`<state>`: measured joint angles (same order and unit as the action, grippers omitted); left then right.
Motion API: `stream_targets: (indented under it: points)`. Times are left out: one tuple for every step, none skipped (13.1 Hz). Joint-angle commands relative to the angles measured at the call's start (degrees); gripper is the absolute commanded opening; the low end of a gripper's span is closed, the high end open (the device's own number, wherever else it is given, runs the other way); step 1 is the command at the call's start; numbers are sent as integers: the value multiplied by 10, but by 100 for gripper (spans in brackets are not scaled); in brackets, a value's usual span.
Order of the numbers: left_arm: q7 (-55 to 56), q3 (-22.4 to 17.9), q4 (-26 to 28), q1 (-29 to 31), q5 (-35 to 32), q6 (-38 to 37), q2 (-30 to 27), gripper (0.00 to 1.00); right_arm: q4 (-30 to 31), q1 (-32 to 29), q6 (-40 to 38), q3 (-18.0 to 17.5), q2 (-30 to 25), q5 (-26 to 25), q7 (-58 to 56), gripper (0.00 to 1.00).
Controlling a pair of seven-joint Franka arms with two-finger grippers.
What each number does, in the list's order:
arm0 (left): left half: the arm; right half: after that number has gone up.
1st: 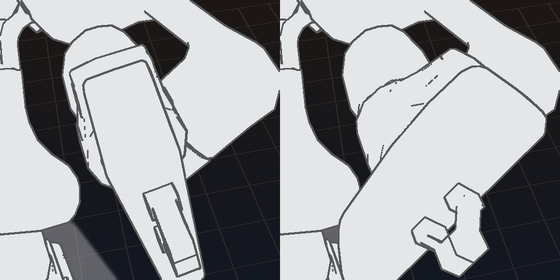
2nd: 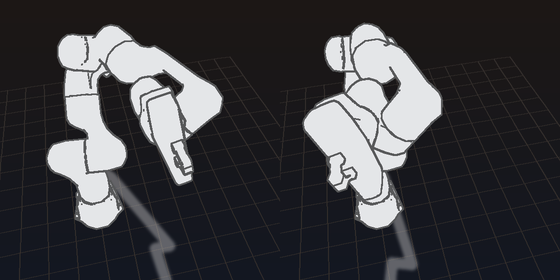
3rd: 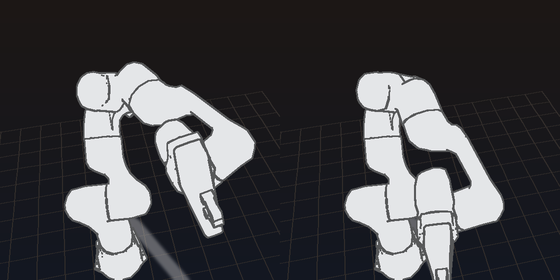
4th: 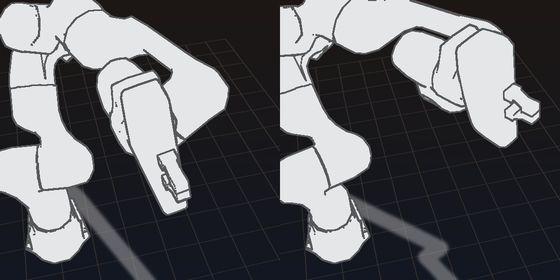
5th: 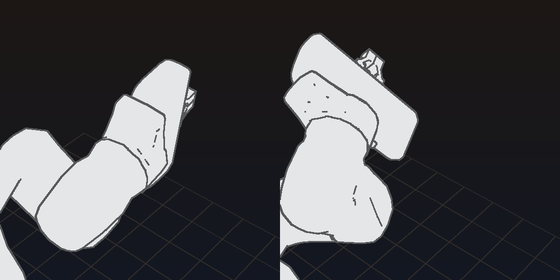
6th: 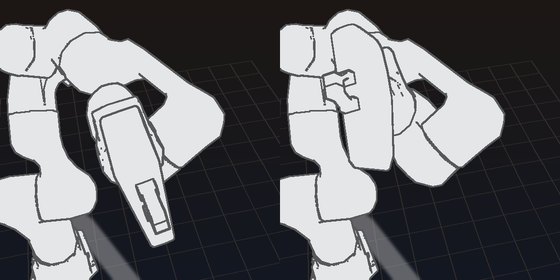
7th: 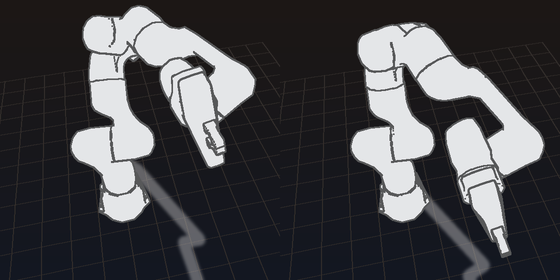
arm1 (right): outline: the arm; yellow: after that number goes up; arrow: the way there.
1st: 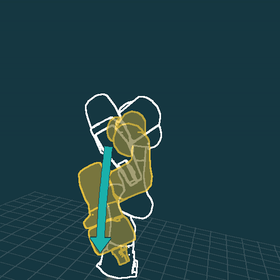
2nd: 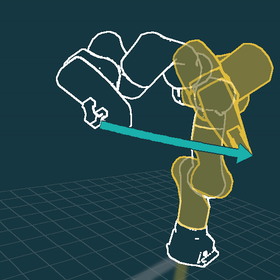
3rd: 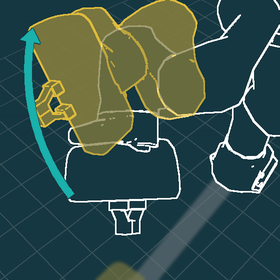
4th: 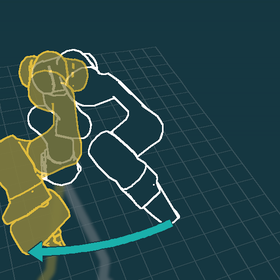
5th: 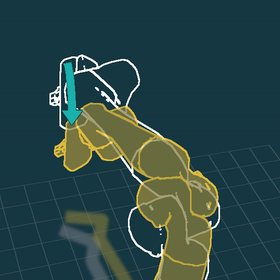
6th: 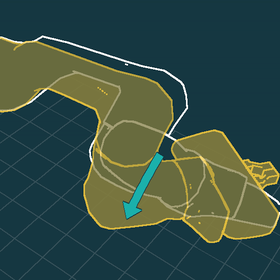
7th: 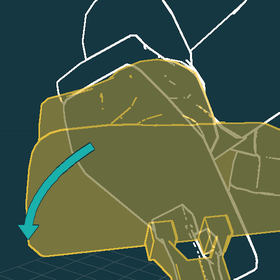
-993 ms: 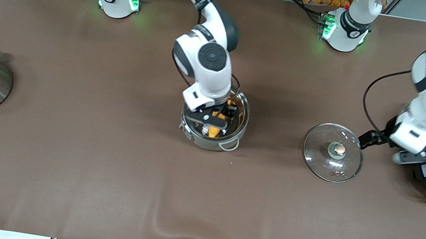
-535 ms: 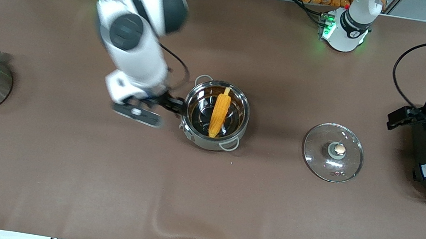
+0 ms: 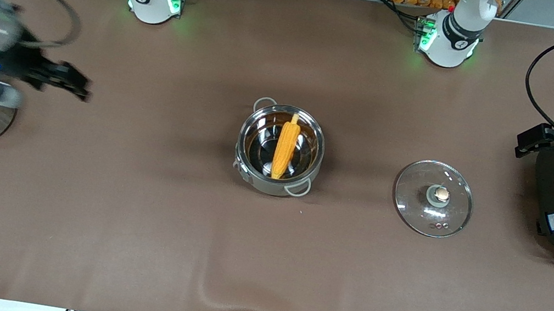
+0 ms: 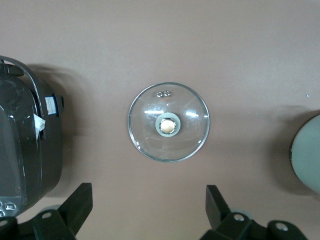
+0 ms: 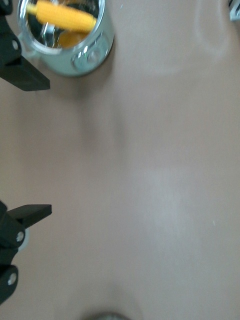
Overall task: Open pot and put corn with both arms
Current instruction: 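Open the right gripper and withdraw both grippers from the pot and lid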
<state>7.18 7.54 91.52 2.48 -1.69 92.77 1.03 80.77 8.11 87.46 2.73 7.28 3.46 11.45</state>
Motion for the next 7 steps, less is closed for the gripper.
stream_targets:
  points:
    - [-16,8,-3,3,12,-15,-20,100,72,-64,9,-12,-59,-13,-71,100]
    - [-16,12,-2,5,12,-15,-26,100,85,-83,12,-12,-66,-16,-114,100]
    - [-18,13,-2,6,13,-18,-26,100,101,-98,23,-12,-74,-18,-148,100]
    - [-27,12,-2,6,13,-26,-25,100,115,-107,38,-12,-84,-20,-159,100]
    - [-30,12,-1,6,14,-27,-26,100,119,-114,41,-12,-90,-27,-161,100]
    - [-30,6,2,-2,15,-27,-27,100,120,-116,45,-11,-94,-35,-161,100]
    - [-30,3,2,-6,15,-30,-26,100,120,-116,51,-12,-100,-46,-160,100]
